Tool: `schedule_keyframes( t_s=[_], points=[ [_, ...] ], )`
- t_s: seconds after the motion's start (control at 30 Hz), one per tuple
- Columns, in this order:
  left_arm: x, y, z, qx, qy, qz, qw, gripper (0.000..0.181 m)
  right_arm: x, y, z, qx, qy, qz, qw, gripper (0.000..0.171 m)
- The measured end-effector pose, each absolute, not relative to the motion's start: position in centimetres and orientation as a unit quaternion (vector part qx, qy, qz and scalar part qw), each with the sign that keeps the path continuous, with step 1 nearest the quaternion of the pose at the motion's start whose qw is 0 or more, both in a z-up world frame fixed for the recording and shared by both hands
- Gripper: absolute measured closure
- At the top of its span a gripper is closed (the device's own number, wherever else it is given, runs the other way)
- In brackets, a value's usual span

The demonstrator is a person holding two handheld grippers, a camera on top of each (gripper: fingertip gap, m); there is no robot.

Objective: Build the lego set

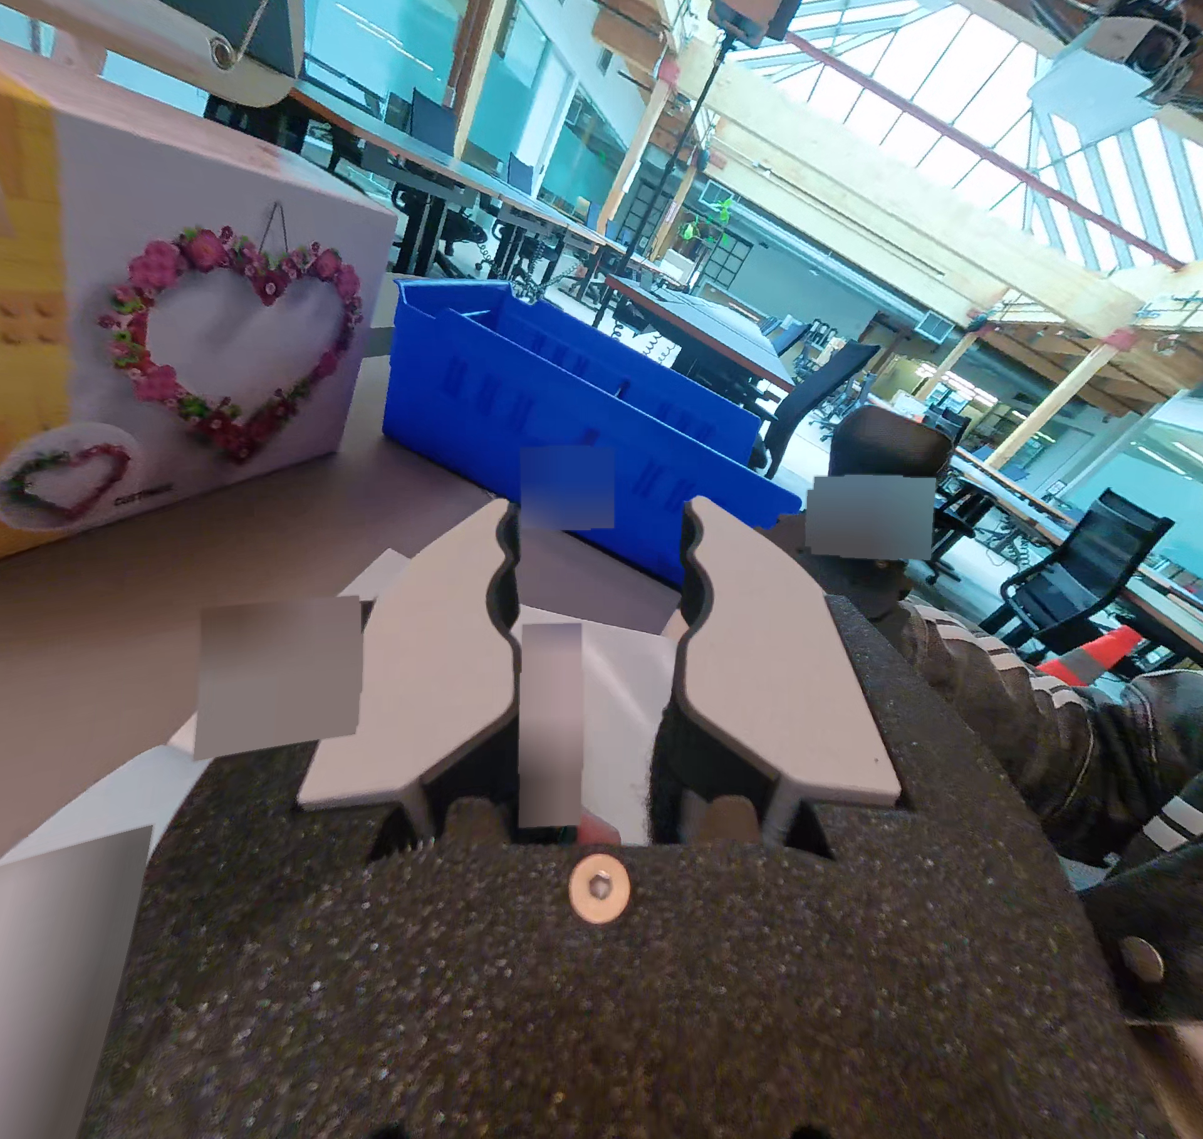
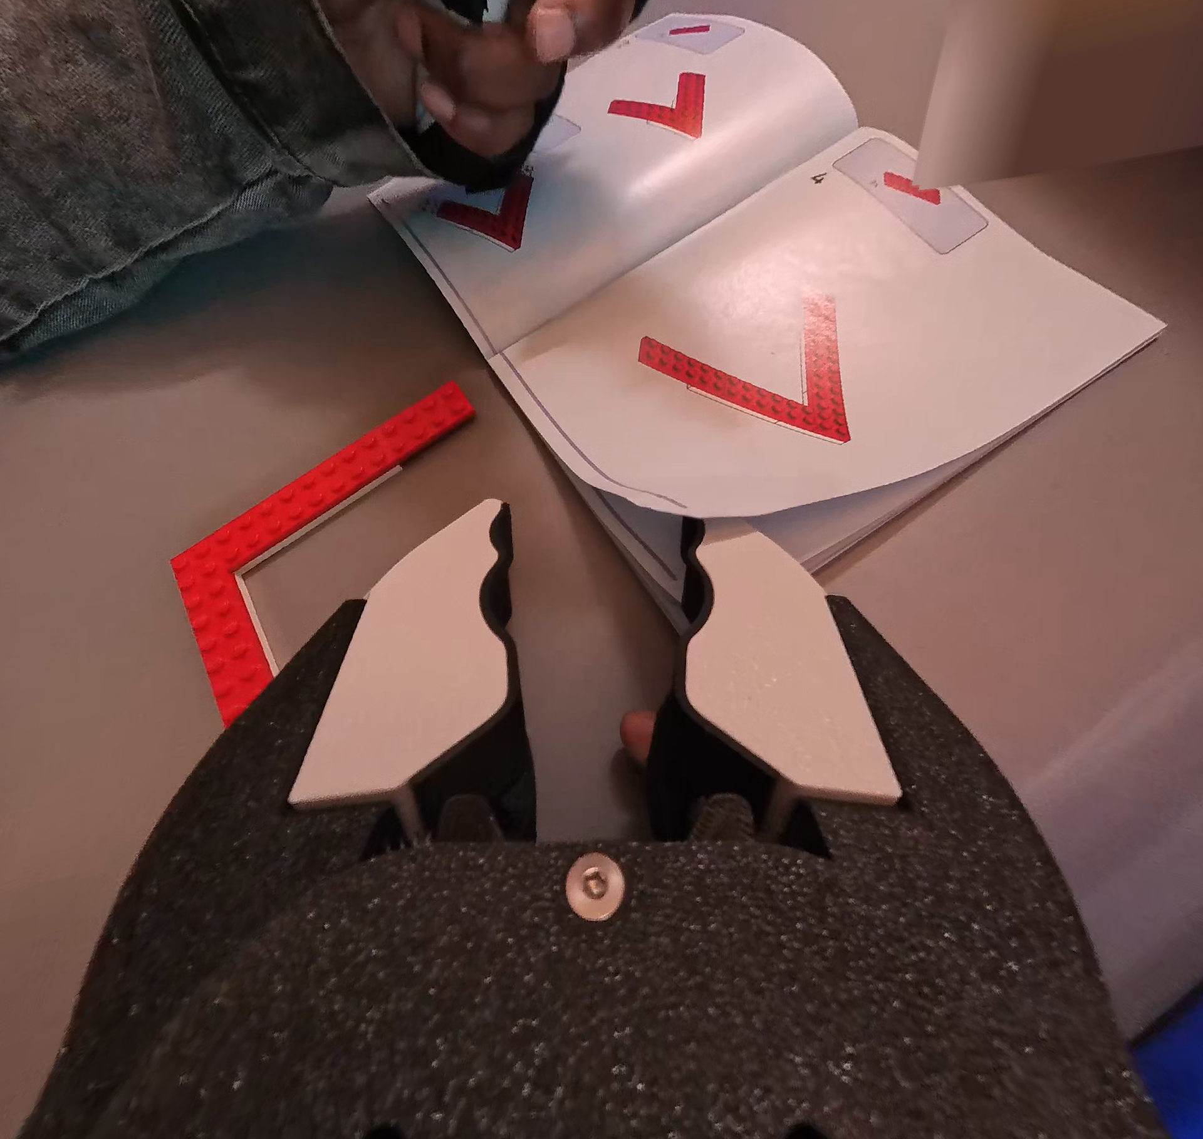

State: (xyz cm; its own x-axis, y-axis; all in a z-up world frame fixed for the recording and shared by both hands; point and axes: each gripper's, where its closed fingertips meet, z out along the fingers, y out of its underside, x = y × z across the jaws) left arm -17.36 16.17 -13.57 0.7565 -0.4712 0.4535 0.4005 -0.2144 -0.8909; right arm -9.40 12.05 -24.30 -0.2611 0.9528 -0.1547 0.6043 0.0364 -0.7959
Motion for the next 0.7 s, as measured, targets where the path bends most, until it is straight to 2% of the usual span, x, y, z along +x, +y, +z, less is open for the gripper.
schedule_keyframes(
  t_s=[0.1,0.17,0.23,0.33,0.5,0.6,0.7],
  points=[
    [-16.8,15.8,-13.8,-0.716,0.061,-0.336,0.609,0.133,-9.4,12.1,-24.3,-0.570,-0.685,0.400,0.215,0.120],
    [-14.4,14.4,-15.4,-0.760,0.160,-0.327,0.538,0.131,-9.4,12.2,-24.4,-0.573,-0.682,0.400,0.215,0.115],
    [-12.8,13.2,-18.1,-0.809,0.254,-0.254,0.465,0.122,-9.5,12.2,-24.2,-0.576,-0.676,0.405,0.215,0.108],
    [-10.3,13.1,-20.0,-0.821,0.324,-0.175,0.436,0.122,-9.5,11.5,-23.3,-0.564,-0.665,0.445,0.203,0.100],
    [-9.8,14.5,-21.1,-0.834,0.326,-0.084,0.438,0.132,-9.8,10.7,-21.4,-0.538,-0.647,0.500,0.205,0.098],
    [-10.2,15.2,-20.4,-0.831,0.308,-0.045,0.460,0.146,-10.0,10.7,-21.1,-0.535,-0.644,0.504,0.215,0.097],
    [-10.1,15.1,-20.9,-0.834,0.323,-0.012,0.446,0.159,-10.0,10.3,-20.9,-0.528,-0.644,0.510,0.215,0.096]
  ],
)
